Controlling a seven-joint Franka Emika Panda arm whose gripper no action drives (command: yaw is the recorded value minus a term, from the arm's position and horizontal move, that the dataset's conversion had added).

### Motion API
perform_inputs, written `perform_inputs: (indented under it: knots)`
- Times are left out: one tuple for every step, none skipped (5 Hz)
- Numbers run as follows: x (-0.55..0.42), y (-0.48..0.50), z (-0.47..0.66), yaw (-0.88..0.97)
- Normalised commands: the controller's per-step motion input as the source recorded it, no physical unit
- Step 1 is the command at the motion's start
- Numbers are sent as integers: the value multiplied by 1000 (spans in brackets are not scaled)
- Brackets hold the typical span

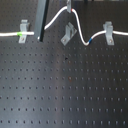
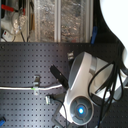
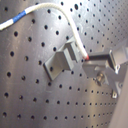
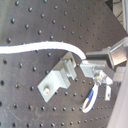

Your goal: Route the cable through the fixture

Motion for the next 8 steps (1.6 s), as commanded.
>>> perform_inputs:
  knots:
    - [1,0,36,0]
    - [-211,157,541,131]
    - [0,0,28,0]
    - [-114,47,696,0]
    - [-128,40,641,0]
    - [0,0,19,0]
    - [-46,35,18,57]
    - [-184,143,155,194]
